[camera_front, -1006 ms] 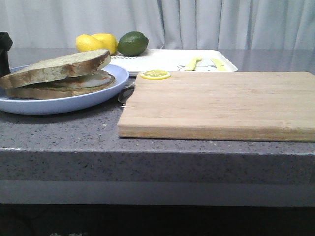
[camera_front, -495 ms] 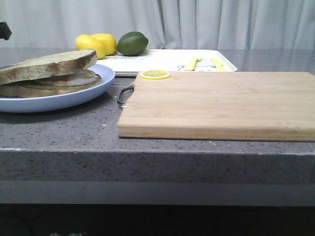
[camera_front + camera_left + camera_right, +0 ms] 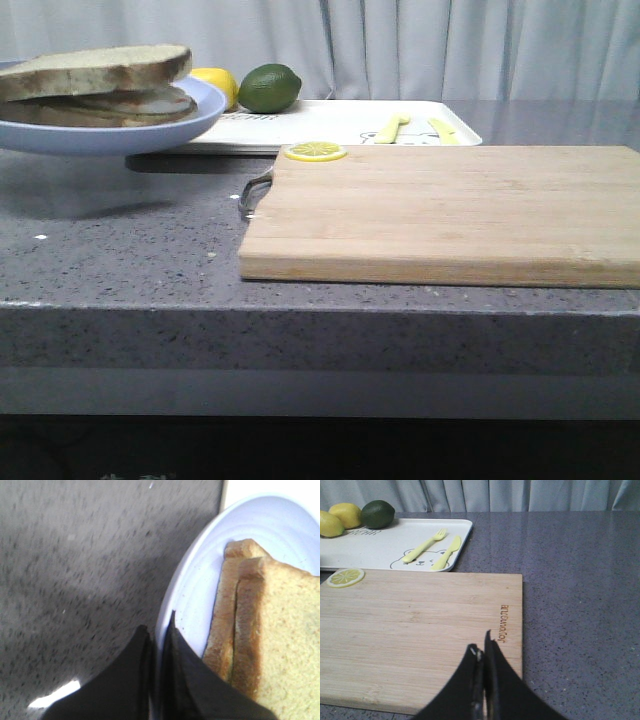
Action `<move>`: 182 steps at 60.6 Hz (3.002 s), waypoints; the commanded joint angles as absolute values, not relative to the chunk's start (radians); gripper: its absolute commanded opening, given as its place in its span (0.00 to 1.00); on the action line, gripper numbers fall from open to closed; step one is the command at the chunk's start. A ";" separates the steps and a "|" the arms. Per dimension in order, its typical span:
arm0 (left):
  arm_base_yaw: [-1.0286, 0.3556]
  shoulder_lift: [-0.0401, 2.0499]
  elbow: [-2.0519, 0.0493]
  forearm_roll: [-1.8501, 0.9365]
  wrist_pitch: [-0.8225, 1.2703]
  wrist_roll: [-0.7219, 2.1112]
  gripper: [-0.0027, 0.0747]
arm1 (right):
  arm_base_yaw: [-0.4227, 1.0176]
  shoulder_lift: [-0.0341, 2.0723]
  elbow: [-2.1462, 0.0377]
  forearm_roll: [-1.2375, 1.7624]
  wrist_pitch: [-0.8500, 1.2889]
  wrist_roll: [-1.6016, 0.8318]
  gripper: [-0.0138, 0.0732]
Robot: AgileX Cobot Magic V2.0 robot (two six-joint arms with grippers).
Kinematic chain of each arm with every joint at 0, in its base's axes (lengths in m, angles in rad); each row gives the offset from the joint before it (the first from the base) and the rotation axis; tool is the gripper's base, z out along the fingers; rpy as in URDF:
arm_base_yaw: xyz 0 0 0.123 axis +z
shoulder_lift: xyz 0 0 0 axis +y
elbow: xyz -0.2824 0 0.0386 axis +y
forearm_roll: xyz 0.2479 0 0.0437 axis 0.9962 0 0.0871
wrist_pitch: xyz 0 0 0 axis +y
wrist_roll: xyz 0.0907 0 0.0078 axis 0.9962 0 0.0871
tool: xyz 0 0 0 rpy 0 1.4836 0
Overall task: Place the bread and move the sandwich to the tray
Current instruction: 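Lift the blue plate with the left gripper and set it on the white tray, then release the plate and raise the left gripper away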
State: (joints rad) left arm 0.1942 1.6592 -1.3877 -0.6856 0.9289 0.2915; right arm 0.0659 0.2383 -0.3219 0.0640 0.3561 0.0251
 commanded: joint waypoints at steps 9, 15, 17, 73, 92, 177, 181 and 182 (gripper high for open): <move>0.154 1.671 -1.617 -0.798 0.956 0.266 0.01 | 0.067 0.247 -0.351 0.061 0.270 0.024 0.09; 0.115 1.758 -1.745 -0.798 1.011 0.225 0.01 | 0.067 0.247 -0.351 0.061 0.270 0.024 0.09; 0.103 1.787 -1.788 -0.798 1.021 0.215 0.01 | 0.067 0.247 -0.351 0.061 0.270 0.024 0.09; -0.058 2.500 -2.820 -0.739 1.258 -0.126 0.01 | 0.067 0.247 -0.351 0.062 0.270 0.024 0.09; -0.100 2.533 -2.813 -0.729 1.258 -0.101 0.01 | 0.067 0.247 -0.351 0.062 0.270 0.024 0.09; -0.036 2.470 -3.056 -0.746 1.257 -0.055 0.01 | 0.067 0.247 -0.351 0.065 0.270 0.024 0.09; -0.036 2.445 -3.056 -0.746 1.257 -0.055 0.01 | 0.067 0.247 -0.351 0.065 0.276 0.024 0.09; -0.036 2.439 -3.056 -0.745 1.257 -0.055 0.01 | 0.067 0.247 -0.351 0.065 0.278 0.024 0.09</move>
